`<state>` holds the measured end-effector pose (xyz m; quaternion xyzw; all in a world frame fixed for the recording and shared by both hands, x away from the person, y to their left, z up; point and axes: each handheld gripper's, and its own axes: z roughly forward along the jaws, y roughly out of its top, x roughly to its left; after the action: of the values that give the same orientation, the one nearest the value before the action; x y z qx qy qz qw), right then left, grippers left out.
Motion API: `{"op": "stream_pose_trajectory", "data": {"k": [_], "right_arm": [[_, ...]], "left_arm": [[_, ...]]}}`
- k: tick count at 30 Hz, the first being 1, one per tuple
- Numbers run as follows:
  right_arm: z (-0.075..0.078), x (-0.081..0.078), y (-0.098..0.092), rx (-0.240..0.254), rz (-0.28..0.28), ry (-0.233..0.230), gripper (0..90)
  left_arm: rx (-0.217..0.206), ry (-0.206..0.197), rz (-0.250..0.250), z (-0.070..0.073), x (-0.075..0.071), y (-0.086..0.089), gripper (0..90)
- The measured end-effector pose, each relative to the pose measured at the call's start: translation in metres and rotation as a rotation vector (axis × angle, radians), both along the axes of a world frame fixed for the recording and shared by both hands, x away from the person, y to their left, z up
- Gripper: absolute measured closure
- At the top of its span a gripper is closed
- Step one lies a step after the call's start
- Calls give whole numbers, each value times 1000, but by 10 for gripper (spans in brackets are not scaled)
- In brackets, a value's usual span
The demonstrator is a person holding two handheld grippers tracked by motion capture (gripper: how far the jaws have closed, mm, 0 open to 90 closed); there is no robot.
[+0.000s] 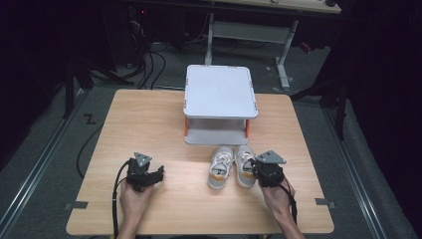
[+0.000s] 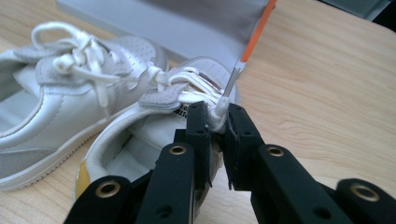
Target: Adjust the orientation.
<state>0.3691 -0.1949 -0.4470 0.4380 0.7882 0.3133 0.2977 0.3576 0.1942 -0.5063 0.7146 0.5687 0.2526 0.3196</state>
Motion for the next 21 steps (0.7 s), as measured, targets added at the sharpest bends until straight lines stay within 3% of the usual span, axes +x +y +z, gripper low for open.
{"op": "stream_pose_trajectory", "data": {"k": [3,11,14,16,18,21], "right_arm": [[-6,0,4,0,20,16,808],[-6,4,-5,113,61,72,751],[-6,6,-12,181,76,93,650],[-9,7,-15,210,76,106,563],[-9,5,-17,221,71,92,507],[-6,2,-25,272,68,62,459]], "left_arm": [[0,0,0,0,0,0,294],[-5,0,-2,0,0,0,301],[-15,-1,-3,0,0,2,299],[-46,0,-17,0,1,3,280],[-76,4,-6,0,1,4,253],[-79,3,-4,0,1,5,261]]}}
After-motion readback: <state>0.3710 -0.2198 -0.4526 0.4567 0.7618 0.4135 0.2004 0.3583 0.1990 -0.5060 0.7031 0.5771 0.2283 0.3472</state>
